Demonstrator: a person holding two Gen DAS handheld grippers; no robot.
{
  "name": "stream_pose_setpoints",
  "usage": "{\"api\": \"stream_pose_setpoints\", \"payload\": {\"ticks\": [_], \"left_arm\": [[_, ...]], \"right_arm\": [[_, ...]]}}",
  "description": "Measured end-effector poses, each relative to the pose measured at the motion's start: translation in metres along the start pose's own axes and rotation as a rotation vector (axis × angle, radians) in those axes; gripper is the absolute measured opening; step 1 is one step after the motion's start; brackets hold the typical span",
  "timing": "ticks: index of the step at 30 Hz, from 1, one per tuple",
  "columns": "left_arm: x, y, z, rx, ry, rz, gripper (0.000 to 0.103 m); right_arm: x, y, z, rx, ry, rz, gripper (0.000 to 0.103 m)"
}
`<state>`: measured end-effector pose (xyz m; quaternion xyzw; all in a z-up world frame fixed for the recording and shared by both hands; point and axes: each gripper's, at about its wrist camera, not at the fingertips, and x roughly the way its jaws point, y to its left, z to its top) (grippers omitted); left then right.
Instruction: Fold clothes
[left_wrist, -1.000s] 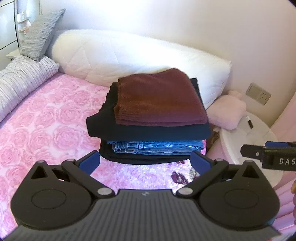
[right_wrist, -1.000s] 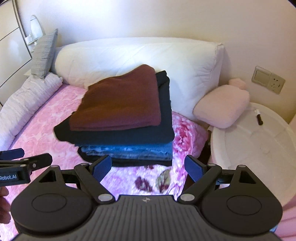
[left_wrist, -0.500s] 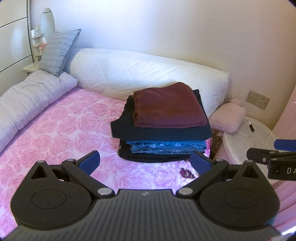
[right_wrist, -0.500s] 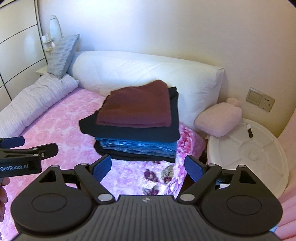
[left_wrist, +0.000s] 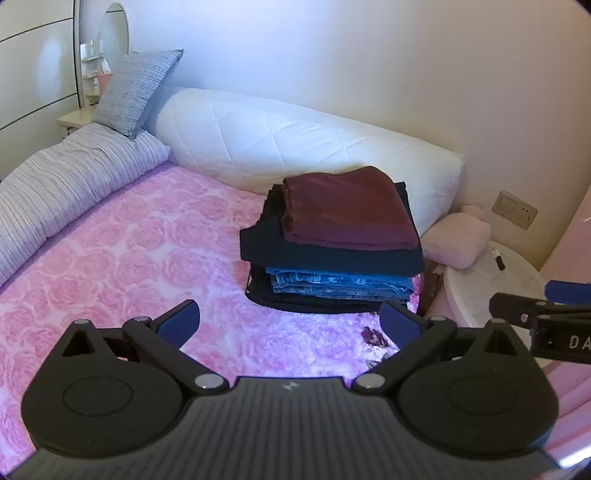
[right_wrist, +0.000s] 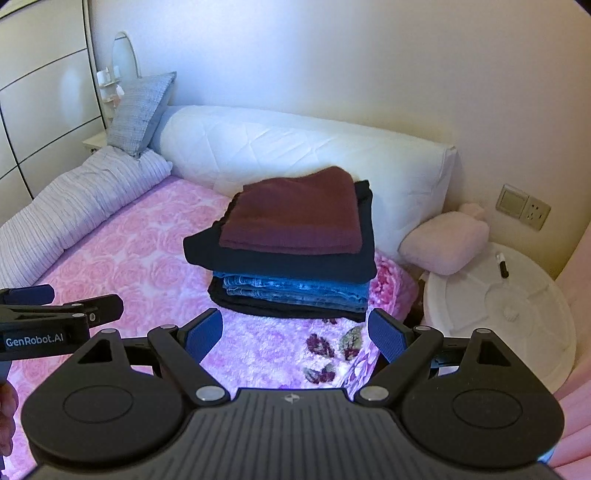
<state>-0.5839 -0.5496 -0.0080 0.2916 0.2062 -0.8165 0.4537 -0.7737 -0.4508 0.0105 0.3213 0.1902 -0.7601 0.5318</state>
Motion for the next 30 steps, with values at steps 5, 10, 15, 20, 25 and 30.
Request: {"api": "stream_pose_setpoints", "payload": {"ticks": [5, 10, 15, 20, 25, 30], "left_arm": [[-0.001, 0.000, -0.001, 0.008, -0.004, 0.000, 0.102], [-0.001, -0.002, -0.002, 0.012, -0.001, 0.008, 0.102], [-0.003, -0.003, 0.000, 0.012, -0.006, 0.016, 0.102], [-0.004, -0.005, 0.001, 0.012, -0.007, 0.020, 0.102], [-0.003, -0.006, 0.002, 0.010, -0.006, 0.024, 0.102], [-0.002, -0.011, 0.001, 0.028, -0.002, 0.021, 0.102]], "right_arm": [[-0.004, 0.004, 0.000, -0.002, -0.006, -0.010, 0.088], [-0.008, 0.005, 0.000, 0.001, -0.005, -0.015, 0.088], [-0.008, 0.004, 0.001, 0.005, 0.001, -0.014, 0.088], [-0.009, 0.003, 0.002, 0.005, 0.000, -0.016, 0.088], [-0.010, 0.001, 0.003, 0.010, -0.002, -0.016, 0.088], [-0.010, -0.003, 0.003, 0.018, 0.001, -0.023, 0.088]]}}
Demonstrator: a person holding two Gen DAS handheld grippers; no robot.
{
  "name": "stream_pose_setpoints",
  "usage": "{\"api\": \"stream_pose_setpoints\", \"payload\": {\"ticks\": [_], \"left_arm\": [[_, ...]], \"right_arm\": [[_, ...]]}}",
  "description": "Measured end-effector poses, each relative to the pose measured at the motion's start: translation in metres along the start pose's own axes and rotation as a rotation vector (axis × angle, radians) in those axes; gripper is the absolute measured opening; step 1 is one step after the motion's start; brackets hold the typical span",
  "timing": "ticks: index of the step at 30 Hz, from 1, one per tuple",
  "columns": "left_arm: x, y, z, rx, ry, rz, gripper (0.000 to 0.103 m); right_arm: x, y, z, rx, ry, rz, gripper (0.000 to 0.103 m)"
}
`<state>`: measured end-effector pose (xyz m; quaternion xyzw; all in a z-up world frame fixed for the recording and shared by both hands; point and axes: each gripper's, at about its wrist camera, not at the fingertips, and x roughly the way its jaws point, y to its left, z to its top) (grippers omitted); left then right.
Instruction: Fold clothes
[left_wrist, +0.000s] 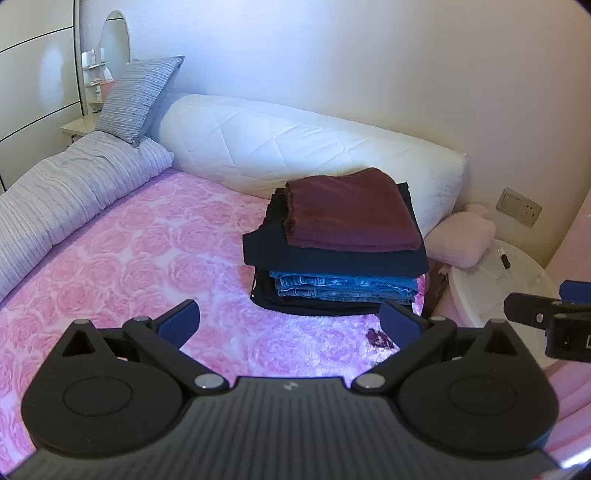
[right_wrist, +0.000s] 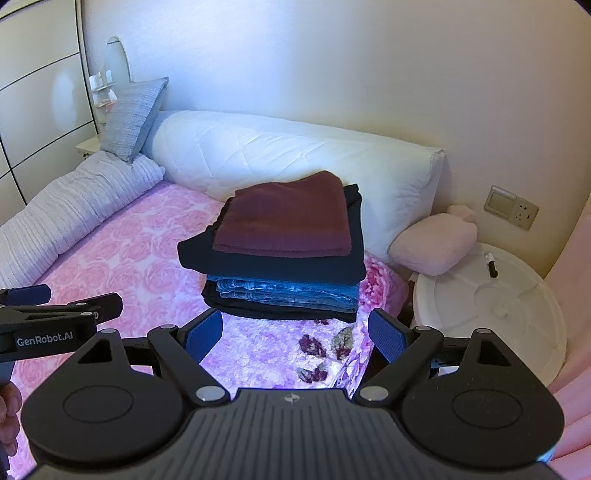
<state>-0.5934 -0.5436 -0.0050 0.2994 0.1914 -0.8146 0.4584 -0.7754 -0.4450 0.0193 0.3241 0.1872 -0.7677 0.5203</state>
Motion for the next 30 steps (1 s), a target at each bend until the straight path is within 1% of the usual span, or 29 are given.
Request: {"api": "stream_pose_setpoints", "payload": {"ticks": [11, 30], "left_arm": [[0.007, -0.012, -0.001, 0.041, 0.031, 0.009, 0.102], [0.016, -0.017, -0.003, 0.059, 0.067, 0.010, 0.102]], "right_arm": [[0.003, -0.009, -0.005, 0.021, 0.029, -0.013, 0.088], [0.012, -0.011, -0.008, 0.026, 0.058, -0.022, 0.088]]}}
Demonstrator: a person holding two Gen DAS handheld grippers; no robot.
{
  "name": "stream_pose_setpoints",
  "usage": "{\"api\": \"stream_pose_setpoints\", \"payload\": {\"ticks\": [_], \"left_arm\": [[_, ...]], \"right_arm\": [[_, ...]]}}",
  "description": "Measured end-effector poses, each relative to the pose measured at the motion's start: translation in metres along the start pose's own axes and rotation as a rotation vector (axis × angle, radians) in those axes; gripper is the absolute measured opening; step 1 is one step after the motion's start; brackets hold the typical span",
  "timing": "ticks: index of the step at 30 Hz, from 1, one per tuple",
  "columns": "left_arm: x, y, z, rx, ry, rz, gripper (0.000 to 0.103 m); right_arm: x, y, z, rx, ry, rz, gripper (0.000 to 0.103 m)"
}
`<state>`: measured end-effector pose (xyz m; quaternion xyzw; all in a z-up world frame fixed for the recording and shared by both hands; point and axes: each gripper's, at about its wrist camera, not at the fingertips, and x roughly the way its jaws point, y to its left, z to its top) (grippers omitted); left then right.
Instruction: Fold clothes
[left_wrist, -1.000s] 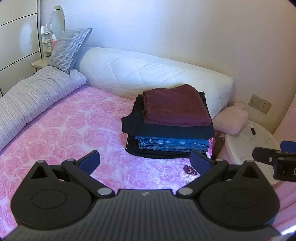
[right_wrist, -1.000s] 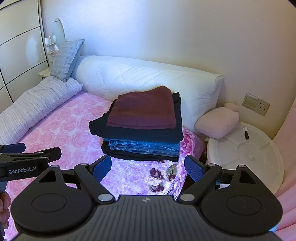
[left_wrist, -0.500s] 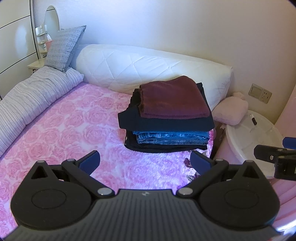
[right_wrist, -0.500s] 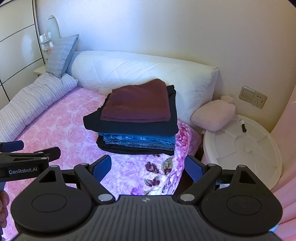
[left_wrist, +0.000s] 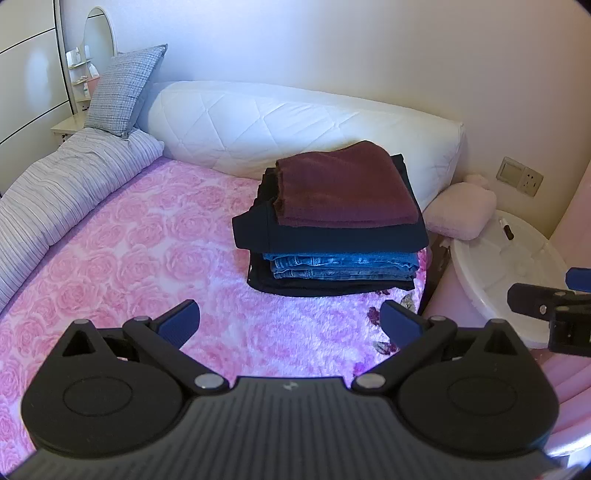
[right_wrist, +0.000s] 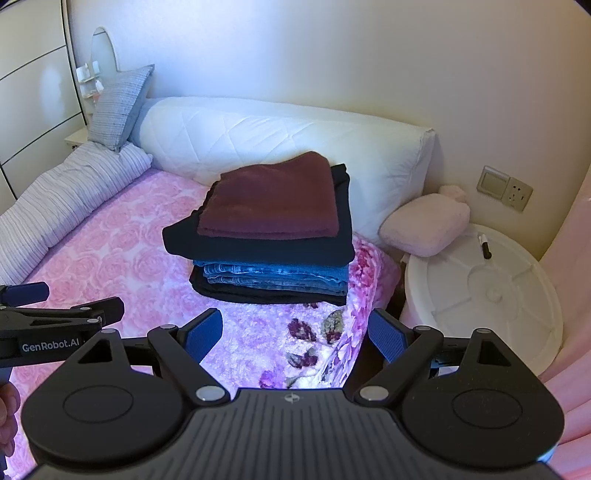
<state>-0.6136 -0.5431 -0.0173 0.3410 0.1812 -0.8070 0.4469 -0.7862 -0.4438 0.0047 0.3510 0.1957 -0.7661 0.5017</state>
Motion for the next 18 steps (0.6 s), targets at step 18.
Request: {"api": "stream_pose_setpoints", "payload": {"ticks": [18], "left_arm": [[0.0032, 0.0034, -0.0028, -0.001, 0.013, 0.006, 0.102]], "right_arm": [[0.0066, 0.0027, -0.0020, -0.001, 0.016, -0.002, 0.088]]}}
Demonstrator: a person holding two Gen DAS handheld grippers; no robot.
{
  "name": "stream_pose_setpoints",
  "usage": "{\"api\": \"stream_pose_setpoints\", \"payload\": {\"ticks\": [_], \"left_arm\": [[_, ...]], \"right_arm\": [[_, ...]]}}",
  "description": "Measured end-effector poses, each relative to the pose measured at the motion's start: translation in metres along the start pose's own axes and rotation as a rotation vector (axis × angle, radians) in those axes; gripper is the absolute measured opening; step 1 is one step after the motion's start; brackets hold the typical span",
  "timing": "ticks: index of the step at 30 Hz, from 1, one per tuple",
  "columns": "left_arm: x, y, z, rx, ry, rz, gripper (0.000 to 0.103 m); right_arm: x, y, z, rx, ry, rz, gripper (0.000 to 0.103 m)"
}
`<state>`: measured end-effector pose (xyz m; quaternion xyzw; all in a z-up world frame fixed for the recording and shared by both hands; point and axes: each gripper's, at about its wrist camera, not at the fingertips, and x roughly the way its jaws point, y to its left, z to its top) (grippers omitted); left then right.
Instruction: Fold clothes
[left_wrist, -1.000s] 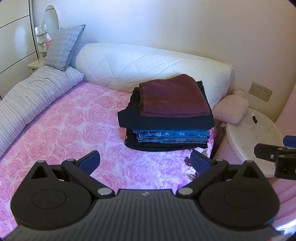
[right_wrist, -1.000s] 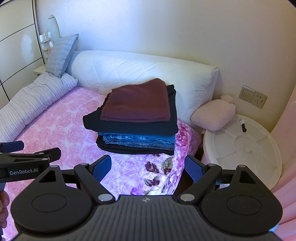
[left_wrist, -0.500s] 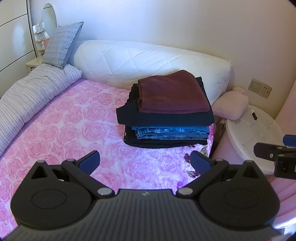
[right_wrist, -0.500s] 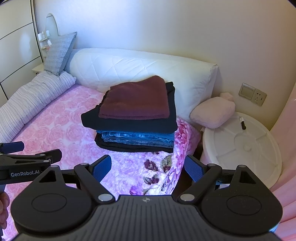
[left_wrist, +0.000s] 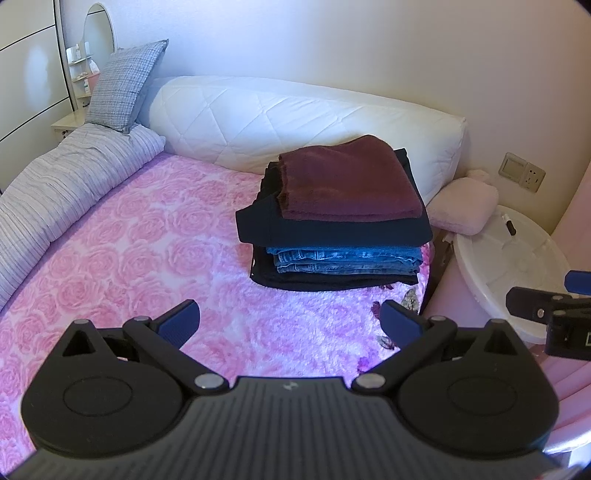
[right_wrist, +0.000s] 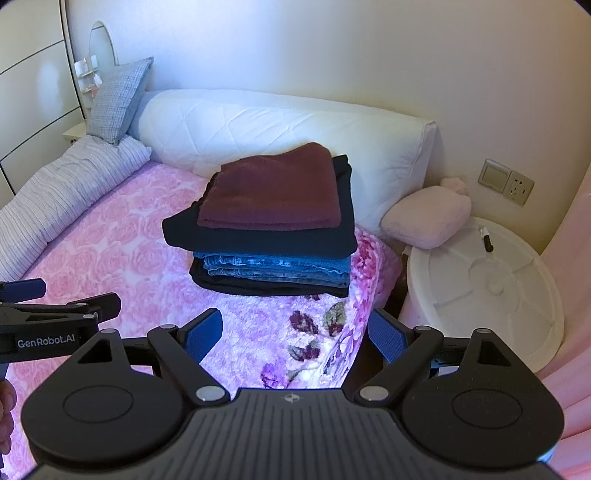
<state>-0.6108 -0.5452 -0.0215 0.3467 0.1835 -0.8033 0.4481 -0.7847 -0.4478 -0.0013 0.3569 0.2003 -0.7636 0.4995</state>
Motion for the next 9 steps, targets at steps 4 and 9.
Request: {"api": "stream_pose_setpoints", "payload": {"ticks": [4, 9], "left_arm": [[0.0003, -0.0001, 0.0006, 0.000, 0.000, 0.001, 0.102], [-0.0009, 0.0007, -0.0002, 0.001, -0.001, -0.004, 0.102]], "right_arm": [[0.0003, -0.0002, -0.0005, 0.001, 0.000, 0.002, 0.088], [0.0001, -0.0003, -0.0019, 0.004, -0.001, 0.000, 0.088]]}}
